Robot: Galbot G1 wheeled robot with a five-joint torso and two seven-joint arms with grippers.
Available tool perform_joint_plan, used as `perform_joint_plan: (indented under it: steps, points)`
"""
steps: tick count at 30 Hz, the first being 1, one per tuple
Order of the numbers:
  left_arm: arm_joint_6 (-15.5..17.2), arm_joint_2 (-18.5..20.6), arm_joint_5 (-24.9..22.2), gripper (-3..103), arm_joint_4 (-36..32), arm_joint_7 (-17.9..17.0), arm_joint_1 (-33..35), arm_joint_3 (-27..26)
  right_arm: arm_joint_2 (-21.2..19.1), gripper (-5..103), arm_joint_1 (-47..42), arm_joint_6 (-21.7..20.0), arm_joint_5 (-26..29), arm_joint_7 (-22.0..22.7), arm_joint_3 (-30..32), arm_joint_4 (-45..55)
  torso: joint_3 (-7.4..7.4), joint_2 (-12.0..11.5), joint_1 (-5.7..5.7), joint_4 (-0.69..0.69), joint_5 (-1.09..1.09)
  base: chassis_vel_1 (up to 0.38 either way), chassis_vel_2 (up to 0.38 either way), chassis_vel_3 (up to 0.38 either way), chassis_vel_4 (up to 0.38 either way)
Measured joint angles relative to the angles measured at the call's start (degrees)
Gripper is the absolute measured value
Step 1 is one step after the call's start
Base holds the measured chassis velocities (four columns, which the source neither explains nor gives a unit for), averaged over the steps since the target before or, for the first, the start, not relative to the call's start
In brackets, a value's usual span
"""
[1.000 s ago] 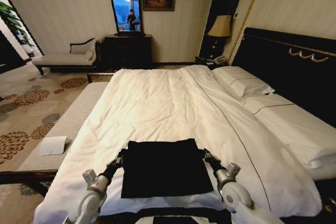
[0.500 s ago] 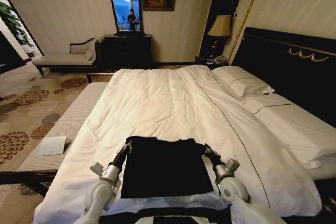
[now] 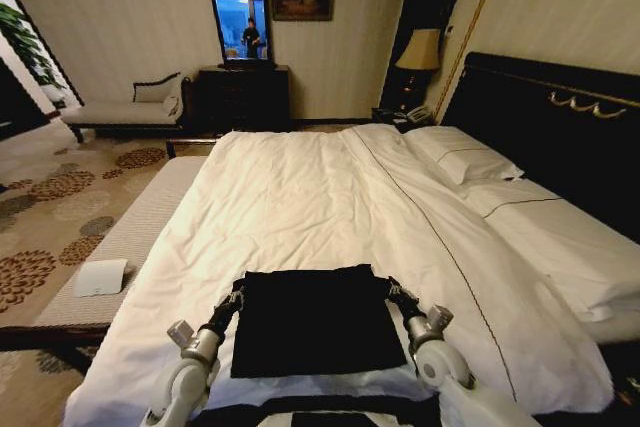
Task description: Fold the clothes on the bed.
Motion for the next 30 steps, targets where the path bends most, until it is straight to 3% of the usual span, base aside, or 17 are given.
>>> perform_joint_plan:
  steps: [6, 9, 26, 27, 29, 30]
  points:
    - [2.0, 0.8, 4.2, 0, 0.3, -1.3, 0.7, -0.2, 0.0, 0, -2.2, -0.7, -1.1, 1.3, -0.2, 1.0, 0.0, 0.0, 0.0, 0.0, 0.0, 0.0, 0.0, 0.0, 0.0]
    - [2.7, 1.5, 6.7, 0, 0.7, -1.5, 1.7, -0.2, 0.2, 0, -5.3, -2.9, -1.7, 4.6, -0.8, 2.0, 0.0, 0.0, -0.01, 0.0, 0.0, 0.0, 0.0, 0.0, 0.0]
    - [4.3, 0.8, 11.0, -2, -0.6, -0.3, 6.6, 0.3, 0.7, 0, -6.5, -3.8, -4.2, 4.9, -0.4, -0.6, 0.0, 0.0, -0.01, 0.01, 0.01, 0.0, 0.0, 0.0, 0.0]
    - [4.2, 0.7, 11.0, 3, -1.0, -0.1, 6.9, 0.3, 0.7, -1, -6.5, -3.8, -4.4, 4.9, -0.1, -0.5, 0.0, 0.0, -0.01, 0.01, 0.01, 0.0, 0.0, 0.0, 0.0]
    - [3.7, 0.7, 10.9, 14, -2.8, 0.7, 8.6, -0.4, 0.7, 10, -7.2, -3.6, -5.6, 5.7, 0.8, 0.2, 0.0, 0.0, -0.01, 0.0, 0.0, 0.0, 0.0, 0.0, 0.0]
    - [3.7, 0.7, 10.9, 14, -2.8, 0.7, 8.6, -0.4, 0.7, 10, -7.2, -3.6, -5.6, 5.7, 0.8, 0.2, 0.0, 0.0, -0.01, 0.0, 0.0, 0.0, 0.0, 0.0, 0.0]
